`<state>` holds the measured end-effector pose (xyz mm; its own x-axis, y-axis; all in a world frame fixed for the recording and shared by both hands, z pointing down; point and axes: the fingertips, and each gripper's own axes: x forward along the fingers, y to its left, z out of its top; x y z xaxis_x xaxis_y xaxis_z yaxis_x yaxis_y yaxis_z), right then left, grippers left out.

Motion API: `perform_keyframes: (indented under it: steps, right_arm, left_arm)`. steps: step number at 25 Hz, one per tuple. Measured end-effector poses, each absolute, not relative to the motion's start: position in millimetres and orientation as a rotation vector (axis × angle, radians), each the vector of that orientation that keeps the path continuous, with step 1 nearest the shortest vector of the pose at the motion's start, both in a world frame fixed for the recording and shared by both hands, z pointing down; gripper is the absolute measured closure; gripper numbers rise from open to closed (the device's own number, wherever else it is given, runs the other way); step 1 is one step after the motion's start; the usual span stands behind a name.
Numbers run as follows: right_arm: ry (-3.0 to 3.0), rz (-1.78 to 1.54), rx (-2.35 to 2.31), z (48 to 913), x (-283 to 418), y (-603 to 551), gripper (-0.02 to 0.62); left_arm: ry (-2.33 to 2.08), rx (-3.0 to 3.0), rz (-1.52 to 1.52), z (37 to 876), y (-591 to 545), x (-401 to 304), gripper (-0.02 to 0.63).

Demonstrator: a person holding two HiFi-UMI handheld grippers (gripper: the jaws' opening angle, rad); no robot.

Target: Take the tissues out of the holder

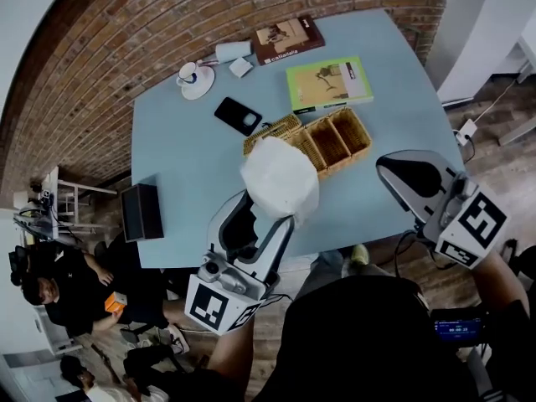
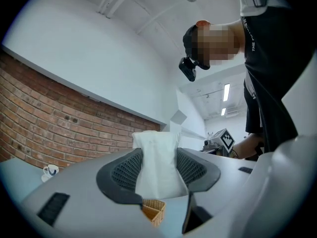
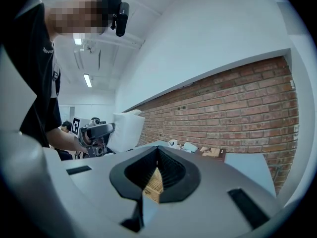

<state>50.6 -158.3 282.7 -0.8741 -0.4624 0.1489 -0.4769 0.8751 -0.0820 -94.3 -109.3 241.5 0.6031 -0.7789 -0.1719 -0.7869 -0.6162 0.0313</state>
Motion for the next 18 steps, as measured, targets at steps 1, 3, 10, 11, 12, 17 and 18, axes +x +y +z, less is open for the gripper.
perform_keyframes:
  steps: [1,3,10,11,12,17,18]
  right_arm:
    - [-2.925,0.184,0.726,282,54,-156,0.601]
    - [-2.936,0.202,0.710,283,60,-152,0.601]
    - [-2.980,0.239,0.622,285,67,-132,0.601]
    - [-2.986,0.240,0.615,285,68,-131,0.601]
    - [-2.990,0.242,0.611,285,68,-130,0.601]
    - [-2.992,0.237,0.603,287,64,-122,0.601]
    - [-2.992,0.239,0.609,286,63,-121,0.601]
  left_arm:
    - [1.365,-2.764,0.255,241,-106,-91,0.371]
    - [1.390,-2.752,0.248,241,-98,-85,0.371]
    - [1.483,-2.705,0.243,244,-69,-71,0.371]
    - [1.489,-2.700,0.243,244,-66,-70,0.371]
    - [1.494,-2.695,0.242,245,-63,-69,0.371]
    - [1.506,-2.698,0.237,250,-52,-73,0.371]
    - [1.504,-2.704,0.243,250,-50,-74,0.371]
